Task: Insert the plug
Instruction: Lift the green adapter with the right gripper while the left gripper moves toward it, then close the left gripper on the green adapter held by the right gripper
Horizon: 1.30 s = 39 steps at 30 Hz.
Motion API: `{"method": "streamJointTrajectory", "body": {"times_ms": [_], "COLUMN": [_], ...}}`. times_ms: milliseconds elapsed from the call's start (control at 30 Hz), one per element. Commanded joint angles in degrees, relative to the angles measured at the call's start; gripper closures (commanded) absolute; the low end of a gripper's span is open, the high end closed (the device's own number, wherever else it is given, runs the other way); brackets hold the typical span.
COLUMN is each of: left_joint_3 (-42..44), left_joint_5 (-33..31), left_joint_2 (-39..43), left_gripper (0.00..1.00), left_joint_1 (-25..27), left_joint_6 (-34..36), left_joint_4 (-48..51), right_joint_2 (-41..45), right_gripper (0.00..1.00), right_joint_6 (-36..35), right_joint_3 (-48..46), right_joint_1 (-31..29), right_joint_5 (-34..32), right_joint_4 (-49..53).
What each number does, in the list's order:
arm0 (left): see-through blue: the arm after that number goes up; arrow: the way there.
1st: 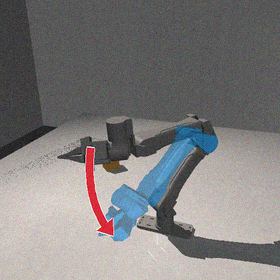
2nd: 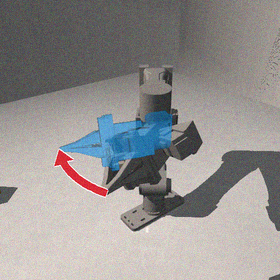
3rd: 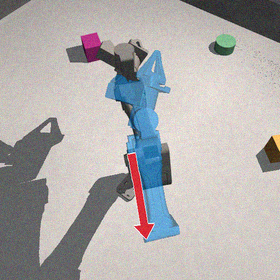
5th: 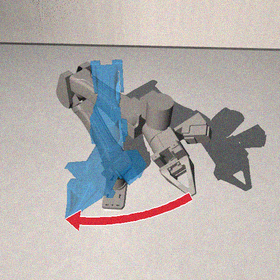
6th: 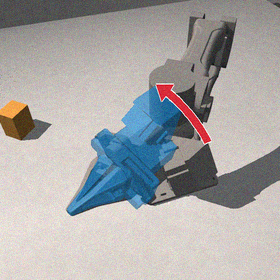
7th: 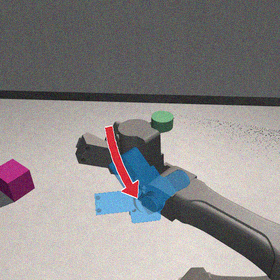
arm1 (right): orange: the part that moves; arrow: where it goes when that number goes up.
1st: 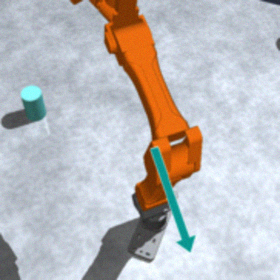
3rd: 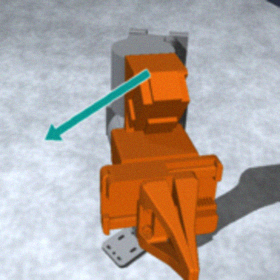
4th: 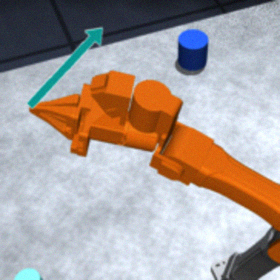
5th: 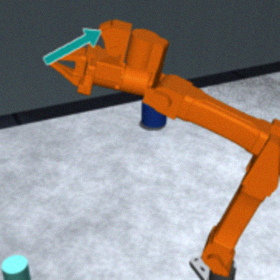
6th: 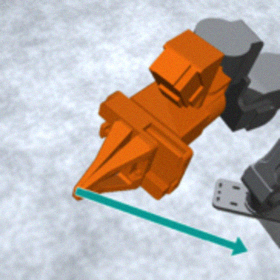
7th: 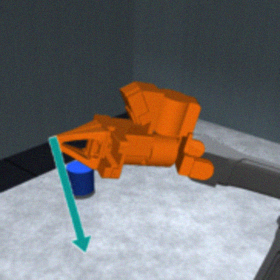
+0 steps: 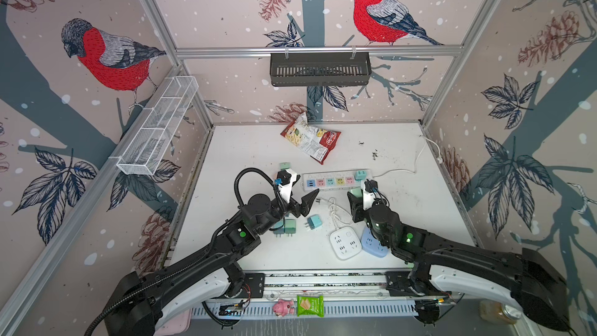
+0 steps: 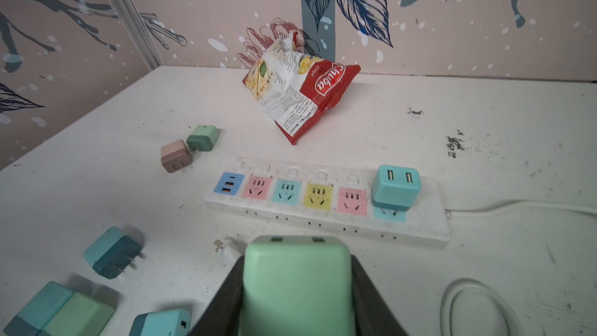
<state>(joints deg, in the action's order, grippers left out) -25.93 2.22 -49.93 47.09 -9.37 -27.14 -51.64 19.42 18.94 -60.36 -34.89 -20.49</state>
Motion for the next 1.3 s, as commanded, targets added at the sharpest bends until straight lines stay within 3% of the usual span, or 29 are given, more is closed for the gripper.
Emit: {"method": "streamJointTrajectory", "body": {"times_ms": [0,133,300,367,500,667,1267], "left_joint_3": [-1.6,-3.4,-5.8,-6.6,-7.5,-10.1,-18.7], "left_joint_5": [6.1,9.5,13.0,14.9,17.8,22.0,28.8], "left_joint_2": [-1.8,-4.6,-7.3,-8.0,-9.6,-12.8,-23.6], "left_gripper": [0.16,0.18,0.20,0.21,0.21,0.23,0.24], "left_joint_1": [0.7,2.7,5.3,6.0,6.4,6.7,9.7], "left_joint_6": [1.4,2.3,4.2,4.9,5.4,5.3,7.1], "left_joint_4": [-2.5,-2.3,-0.7,-0.4,-0.3,1.5,9.4], "right_joint_2": [3.6,9.5,15.7,16.9,18.4,16.9,4.2], "right_gripper": [0.93,0.96,0.95,0.95,0.96,0.96,0.97], "right_joint_6": [-9.0,-19.7,-35.3,-39.0,-40.8,-45.3,-50.4], "right_joint_3": [-3.8,-10.6,-19.8,-22.7,-22.1,-24.8,-25.1], "right_joint_1": [-3.4,-9.8,-13.6,-14.2,-13.6,-14.2,-17.2], "right_joint_5": [-5.0,-5.5,8.4,7.3,4.1,12.5,4.5], "right_joint_4": [-11.5,-21.7,-33.7,-38.3,-34.3,-37.0,-47.8]}}
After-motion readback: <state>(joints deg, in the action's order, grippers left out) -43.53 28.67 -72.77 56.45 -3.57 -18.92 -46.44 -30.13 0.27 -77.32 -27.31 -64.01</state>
